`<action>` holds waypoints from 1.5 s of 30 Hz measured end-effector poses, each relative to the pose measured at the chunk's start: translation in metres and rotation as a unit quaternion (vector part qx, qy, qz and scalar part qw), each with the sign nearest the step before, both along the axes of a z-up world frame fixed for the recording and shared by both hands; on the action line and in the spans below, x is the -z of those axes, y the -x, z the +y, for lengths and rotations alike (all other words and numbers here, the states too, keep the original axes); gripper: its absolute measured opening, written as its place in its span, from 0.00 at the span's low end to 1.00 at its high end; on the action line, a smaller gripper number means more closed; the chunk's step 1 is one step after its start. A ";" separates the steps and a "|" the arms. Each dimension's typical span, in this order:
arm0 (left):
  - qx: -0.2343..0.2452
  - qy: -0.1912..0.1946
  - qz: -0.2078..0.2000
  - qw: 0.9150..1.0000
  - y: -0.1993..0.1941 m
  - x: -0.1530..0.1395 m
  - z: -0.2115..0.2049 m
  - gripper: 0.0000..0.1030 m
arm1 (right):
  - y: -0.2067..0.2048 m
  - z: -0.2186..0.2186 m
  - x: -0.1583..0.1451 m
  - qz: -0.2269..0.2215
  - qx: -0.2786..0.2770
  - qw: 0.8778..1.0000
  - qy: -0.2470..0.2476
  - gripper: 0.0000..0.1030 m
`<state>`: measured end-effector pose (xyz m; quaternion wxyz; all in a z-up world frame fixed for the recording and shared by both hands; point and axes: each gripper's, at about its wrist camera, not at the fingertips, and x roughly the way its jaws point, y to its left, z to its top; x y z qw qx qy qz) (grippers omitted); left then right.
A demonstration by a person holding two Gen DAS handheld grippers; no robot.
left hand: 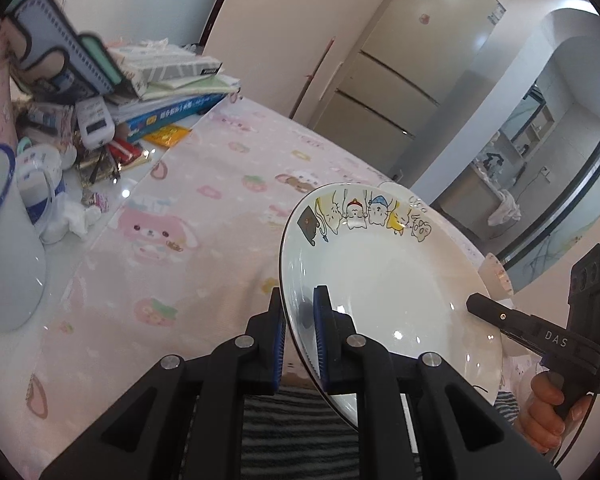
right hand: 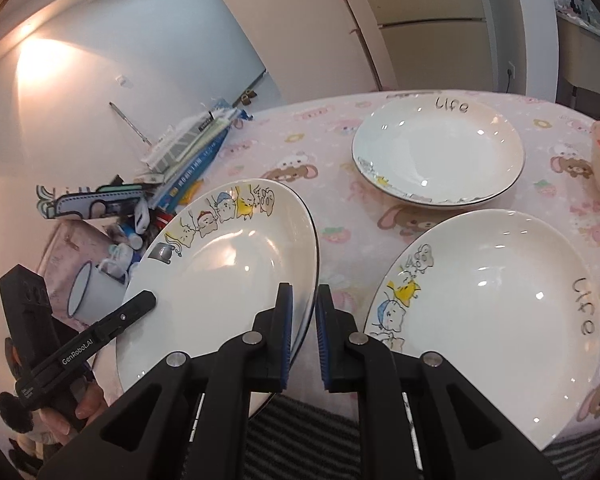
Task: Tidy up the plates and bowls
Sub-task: 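Lift the cartoon-rim plate with the right gripper toward the 'Life' plate, then lower the cartoon-rim plate onto the 'Life' plate and open the right gripper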
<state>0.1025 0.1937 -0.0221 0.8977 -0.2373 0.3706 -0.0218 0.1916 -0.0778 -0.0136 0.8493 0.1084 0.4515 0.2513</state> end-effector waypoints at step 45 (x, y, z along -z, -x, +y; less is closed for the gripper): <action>0.186 -0.084 0.062 0.977 -0.057 0.023 -0.204 0.19 | 0.030 -0.182 0.026 -0.007 0.165 0.986 -0.011 0.13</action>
